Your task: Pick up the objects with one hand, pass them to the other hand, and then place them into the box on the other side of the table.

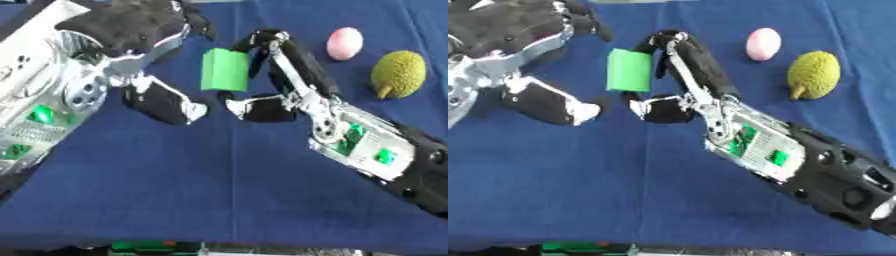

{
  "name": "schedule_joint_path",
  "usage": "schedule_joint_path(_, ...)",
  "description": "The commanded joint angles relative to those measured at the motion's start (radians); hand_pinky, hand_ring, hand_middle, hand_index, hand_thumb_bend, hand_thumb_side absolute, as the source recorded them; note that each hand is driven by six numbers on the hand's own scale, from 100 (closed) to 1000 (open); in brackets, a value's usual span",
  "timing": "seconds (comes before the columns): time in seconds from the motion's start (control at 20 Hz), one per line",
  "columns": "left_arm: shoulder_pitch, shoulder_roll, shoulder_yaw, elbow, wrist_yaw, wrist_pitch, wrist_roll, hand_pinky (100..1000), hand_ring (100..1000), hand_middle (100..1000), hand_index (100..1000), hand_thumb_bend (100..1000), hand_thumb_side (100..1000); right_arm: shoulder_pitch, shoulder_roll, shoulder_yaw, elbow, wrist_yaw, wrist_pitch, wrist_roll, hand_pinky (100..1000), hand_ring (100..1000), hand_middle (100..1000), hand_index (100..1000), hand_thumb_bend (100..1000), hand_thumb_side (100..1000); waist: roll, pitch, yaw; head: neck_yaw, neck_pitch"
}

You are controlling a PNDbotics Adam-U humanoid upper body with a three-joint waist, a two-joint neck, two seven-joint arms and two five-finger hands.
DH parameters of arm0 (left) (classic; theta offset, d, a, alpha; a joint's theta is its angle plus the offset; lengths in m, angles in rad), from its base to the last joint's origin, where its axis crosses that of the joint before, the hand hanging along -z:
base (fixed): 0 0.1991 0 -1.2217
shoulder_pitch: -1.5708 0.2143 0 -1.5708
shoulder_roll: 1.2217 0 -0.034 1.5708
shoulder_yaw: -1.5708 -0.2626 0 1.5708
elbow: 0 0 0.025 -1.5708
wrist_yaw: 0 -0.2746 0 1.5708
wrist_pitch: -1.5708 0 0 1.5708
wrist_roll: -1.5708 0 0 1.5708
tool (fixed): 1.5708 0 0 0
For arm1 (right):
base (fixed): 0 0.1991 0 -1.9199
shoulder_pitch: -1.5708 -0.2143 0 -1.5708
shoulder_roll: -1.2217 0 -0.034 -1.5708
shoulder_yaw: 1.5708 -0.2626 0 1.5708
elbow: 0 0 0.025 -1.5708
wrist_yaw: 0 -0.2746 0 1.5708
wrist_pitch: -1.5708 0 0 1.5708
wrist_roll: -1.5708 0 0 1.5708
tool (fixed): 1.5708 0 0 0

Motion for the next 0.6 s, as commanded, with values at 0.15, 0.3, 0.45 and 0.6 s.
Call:
schedule_joint_path(0.15, -0.011, -0.004, 0.008, 0.011, 0.004, 0.007, 0.038, 900, 841, 797, 866, 328, 356, -0.017, -0.001, 0.0, -0.01, 0.006, -0.006, 0.002, 100, 491, 602, 500, 451, 100, -0.003, -0.011, -0.003, 0.006, -0.001)
schedule_joint_path(0.3, -0.011, -0.009, 0.005, 0.02, 0.012, 0.007, 0.052, 901, 842, 799, 866, 333, 359, -0.02, 0.001, 0.002, -0.01, 0.005, -0.008, 0.003, 100, 491, 602, 499, 451, 100, -0.003, -0.009, -0.004, 0.007, 0.001)
schedule_joint_path(0.45, -0.012, -0.015, 0.001, 0.033, 0.012, 0.001, 0.059, 901, 843, 801, 868, 349, 367, -0.028, 0.004, 0.004, -0.01, 0.006, -0.011, 0.007, 100, 493, 602, 499, 437, 100, -0.003, -0.008, -0.007, 0.01, 0.003)
schedule_joint_path(0.6, -0.01, -0.024, -0.002, 0.056, 0.003, -0.007, 0.064, 901, 845, 801, 867, 354, 373, -0.035, 0.006, 0.003, -0.01, 0.011, -0.013, 0.004, 100, 494, 601, 498, 369, 100, -0.003, -0.006, -0.01, 0.015, 0.003)
